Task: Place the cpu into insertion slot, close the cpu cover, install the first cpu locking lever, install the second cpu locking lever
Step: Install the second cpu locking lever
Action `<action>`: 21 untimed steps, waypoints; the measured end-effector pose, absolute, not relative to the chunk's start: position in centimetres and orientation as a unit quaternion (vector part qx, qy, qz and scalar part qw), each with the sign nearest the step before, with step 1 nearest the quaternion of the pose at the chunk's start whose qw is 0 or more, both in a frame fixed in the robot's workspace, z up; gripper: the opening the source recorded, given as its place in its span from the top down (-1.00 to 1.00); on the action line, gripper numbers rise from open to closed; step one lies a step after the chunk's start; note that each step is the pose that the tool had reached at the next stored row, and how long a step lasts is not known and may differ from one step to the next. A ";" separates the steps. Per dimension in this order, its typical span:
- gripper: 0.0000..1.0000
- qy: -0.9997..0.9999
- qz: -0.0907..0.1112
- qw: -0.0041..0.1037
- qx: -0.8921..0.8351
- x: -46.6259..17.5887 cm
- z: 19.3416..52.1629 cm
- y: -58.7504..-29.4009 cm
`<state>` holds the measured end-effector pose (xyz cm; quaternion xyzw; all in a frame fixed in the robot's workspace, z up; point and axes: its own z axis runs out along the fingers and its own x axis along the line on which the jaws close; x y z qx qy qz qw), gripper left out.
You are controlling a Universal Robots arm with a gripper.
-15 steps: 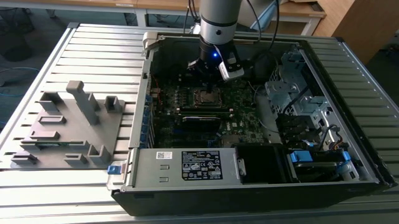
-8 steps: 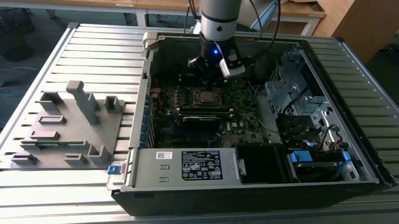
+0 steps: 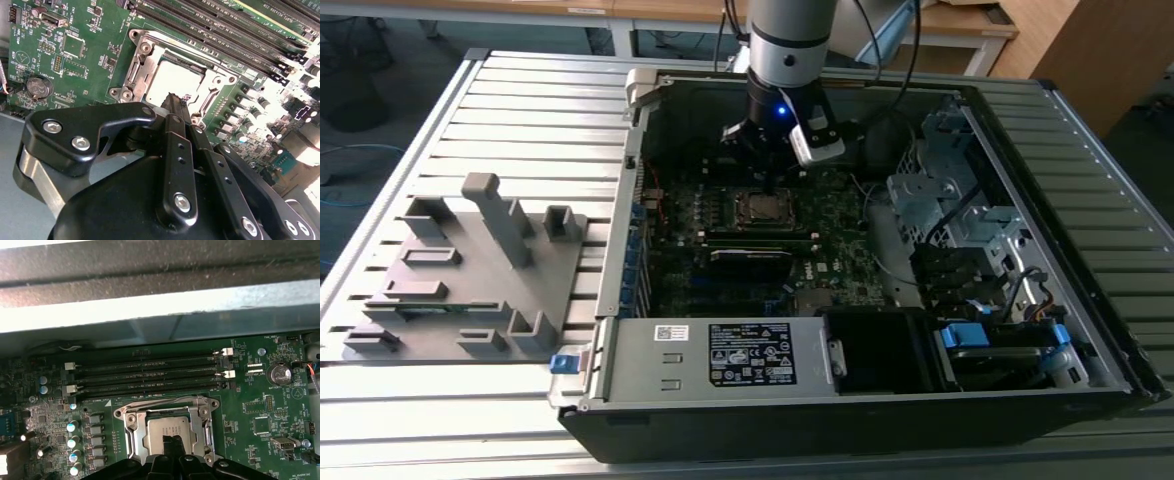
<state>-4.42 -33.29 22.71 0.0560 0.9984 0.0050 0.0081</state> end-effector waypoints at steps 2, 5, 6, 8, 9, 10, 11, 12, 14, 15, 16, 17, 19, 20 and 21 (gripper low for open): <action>0.80 0.998 0.005 0.008 0.056 -4.4 22.8 -33.3; 0.80 0.998 0.005 0.008 0.056 -4.4 22.8 -33.3; 0.80 0.998 0.005 0.008 0.056 -4.4 22.8 -33.3; 0.80 0.998 0.005 0.008 0.056 -4.4 22.9 -33.3; 0.80 0.998 0.005 0.008 0.056 -4.4 22.9 -33.3; 0.80 0.998 0.005 0.008 0.056 -4.4 22.9 -33.3; 0.80 0.998 0.005 0.008 0.056 -4.4 22.9 -33.3; 0.80 0.998 0.005 0.008 0.056 -4.4 22.9 -33.3; 0.80 0.998 0.005 0.008 0.056 -4.4 22.9 -33.3; 0.80 0.998 0.005 0.008 0.056 -4.4 23.0 -33.3; 0.80 0.998 0.005 0.008 0.056 -4.4 23.0 -33.3; 0.80 0.998 0.005 0.008 0.056 -4.4 23.0 -33.3; 0.80 0.998 0.005 0.008 0.056 -4.4 23.0 -33.3; 0.80 0.998 0.005 0.008 0.056 -4.4 23.0 -33.3; 0.80 0.998 0.005 0.008 0.056 -4.4 23.0 -33.3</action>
